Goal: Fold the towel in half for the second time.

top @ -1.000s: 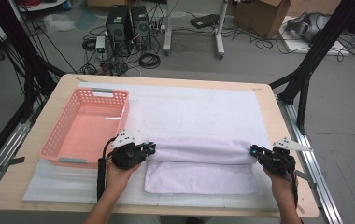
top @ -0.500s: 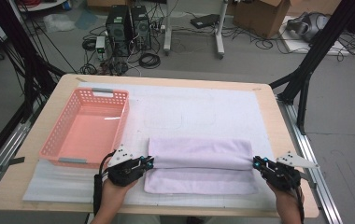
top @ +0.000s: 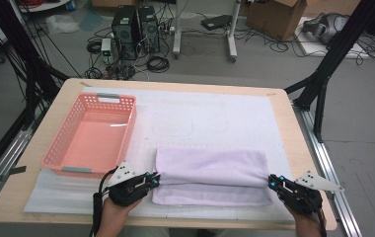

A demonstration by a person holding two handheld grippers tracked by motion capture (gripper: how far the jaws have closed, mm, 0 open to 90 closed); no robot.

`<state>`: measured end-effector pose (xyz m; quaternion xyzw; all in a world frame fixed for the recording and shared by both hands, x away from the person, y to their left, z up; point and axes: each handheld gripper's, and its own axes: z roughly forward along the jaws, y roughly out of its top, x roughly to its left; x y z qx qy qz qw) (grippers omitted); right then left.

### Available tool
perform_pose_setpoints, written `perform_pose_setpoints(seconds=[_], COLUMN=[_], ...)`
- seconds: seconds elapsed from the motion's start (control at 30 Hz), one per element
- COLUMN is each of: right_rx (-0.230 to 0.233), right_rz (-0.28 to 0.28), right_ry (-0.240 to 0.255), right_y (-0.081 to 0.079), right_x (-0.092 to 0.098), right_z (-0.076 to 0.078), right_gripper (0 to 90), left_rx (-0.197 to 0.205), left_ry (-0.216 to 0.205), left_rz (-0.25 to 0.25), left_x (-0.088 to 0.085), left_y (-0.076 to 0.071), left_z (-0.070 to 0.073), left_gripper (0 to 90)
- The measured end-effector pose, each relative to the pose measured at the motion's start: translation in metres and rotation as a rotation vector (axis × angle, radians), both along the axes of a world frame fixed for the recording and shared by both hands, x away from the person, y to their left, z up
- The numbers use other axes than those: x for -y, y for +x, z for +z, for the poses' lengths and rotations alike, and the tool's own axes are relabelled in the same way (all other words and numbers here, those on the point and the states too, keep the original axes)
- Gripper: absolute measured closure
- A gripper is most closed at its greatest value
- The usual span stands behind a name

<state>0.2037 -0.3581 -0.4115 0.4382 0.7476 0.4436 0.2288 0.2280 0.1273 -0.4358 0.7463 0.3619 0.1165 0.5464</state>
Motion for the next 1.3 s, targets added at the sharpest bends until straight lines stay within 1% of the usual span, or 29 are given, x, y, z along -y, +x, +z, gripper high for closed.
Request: perform_pose_setpoints(seconds=[0.07,0.1,0.17,0.2,0.23,0.27,0.3,0.33,0.37,0.4,0.43,0.47,0.53,0.6,0.67,0.77,0.83,0.87,0.93,0.97,1.0,1.03,1.1,1.13,1.17,1.2,1.23,1.27,1.3], right_rx=[0.008,0.004,-0.005,-0.015,-0.022,-0.048,-0.068,-0.068,-0.055,-0.045,-0.032,-0.019,-0.017,-0.025,-0.047,-0.083,-0.108,-0.122,-0.141,-0.144,-0.171,-0.189,-0.200,-0.177,-0.159,-0.136,-0.125,-0.120,-0.122], right_rz=[0.006,0.009,0.016,0.019,0.024,0.036,0.040,0.026,0.002,-0.015,-0.030,-0.046,-0.047,-0.032,-0.011,0.013,0.027,0.029,0.036,0.033,0.022,-0.004,-0.040,-0.055,-0.066,-0.081,-0.094,-0.104,-0.122], right_ry=[-0.001,0.004,-0.006,-0.008,-0.024,-0.041,-0.051,-0.063,-0.053,-0.028,-0.006,0.000,-0.005,-0.040,-0.080,-0.113,-0.142,-0.166,-0.184,-0.173,-0.164,-0.156,-0.172,-0.149,-0.112,-0.098,-0.093,-0.088,-0.080], right_y=[-0.006,-0.009,-0.015,-0.018,-0.020,-0.022,-0.021,-0.021,-0.020,-0.018,-0.016,-0.014,-0.005,0.002,0.013,0.023,0.025,0.025,0.023,0.022,0.021,0.020,0.019,0.019,0.020,0.023,0.027,0.031,0.039], right_x=[0.000,0.001,0.001,0.001,0.000,0.000,0.000,0.001,0.002,0.005,0.006,0.006,0.002,-0.006,-0.016,-0.024,-0.026,-0.025,-0.021,-0.018,-0.014,-0.010,-0.007,-0.004,-0.001,0.001,0.002,0.003,0.003], right_z=[0.001,0.002,0.000,0.000,-0.001,-0.003,-0.004,-0.004,-0.003,-0.001,0.001,0.003,0.005,0.001,-0.006,-0.015,-0.021,-0.024,-0.028,-0.028,-0.027,-0.024,-0.017,-0.012,-0.008,-0.006,-0.005,-0.005,-0.007], right_gripper=[82.5,82.5,82.5,82.5,81.9,79.0,72.7,63.4,59.4,58.4,56.8,56.8,57.5,58.5,58.5,59.9,62.0,63.2,64.0,64.2,64.3,64.3,62.1,61.7,59.6,57.4,55.0,53.3,51.5], left_rx=[0.001,-0.004,-0.012,-0.018,-0.026,-0.026,-0.018,-0.011,-0.010,-0.004,-0.001,-0.003,-0.013,-0.034,-0.053,-0.061,-0.064,-0.064,-0.072,-0.074,-0.074,-0.074,-0.074,-0.076,-0.080,-0.081,-0.084,-0.090,-0.094], left_ry=[0.000,-0.005,-0.008,-0.020,-0.030,-0.038,-0.048,-0.058,-0.066,-0.068,-0.069,-0.068,-0.058,-0.046,-0.022,0.009,0.028,0.035,0.046,0.047,0.048,0.047,0.051,0.056,0.060,0.063,0.072,0.078,0.084], left_rz=[-0.007,-0.013,-0.021,-0.026,-0.033,-0.035,-0.025,-0.013,0.002,0.011,0.019,0.028,0.045,0.060,0.068,0.068,0.073,0.072,0.079,0.085,0.086,0.086,0.090,0.093,0.097,0.104,0.108,0.115,0.123], left_x=[-0.001,-0.001,-0.002,-0.003,-0.004,-0.005,-0.006,-0.007,-0.008,-0.009,-0.009,-0.009,-0.007,-0.004,-0.002,0.001,0.003,0.002,0.001,0.001,0.001,0.001,0.003,0.004,0.006,0.008,0.009,0.012,0.015], left_y=[-0.004,-0.006,-0.009,-0.010,-0.009,-0.007,-0.006,-0.004,-0.002,0.000,0.002,0.005,0.009,0.016,0.020,0.020,0.019,0.019,0.019,0.020,0.021,0.022,0.025,0.028,0.031,0.036,0.039,0.045,0.051], left_z=[0.000,0.000,-0.001,-0.001,0.000,0.001,0.002,0.004,0.005,0.006,0.007,0.008,0.008,0.005,0.002,-0.001,-0.003,-0.004,-0.006,-0.006,-0.006,-0.006,-0.006,-0.006,-0.006,-0.006,-0.005,-0.005,-0.005], left_gripper=[81.8,81.5,79.5,75.7,68.7,61.0,55.8,50.7,46.8,44.2,43.6,43.6,43.6,43.4,42.8,41.8,41.9,42.0,41.9,41.9,41.6,41.1,40.1,38.9,38.5,38.3,38.2,38.2,38.2])
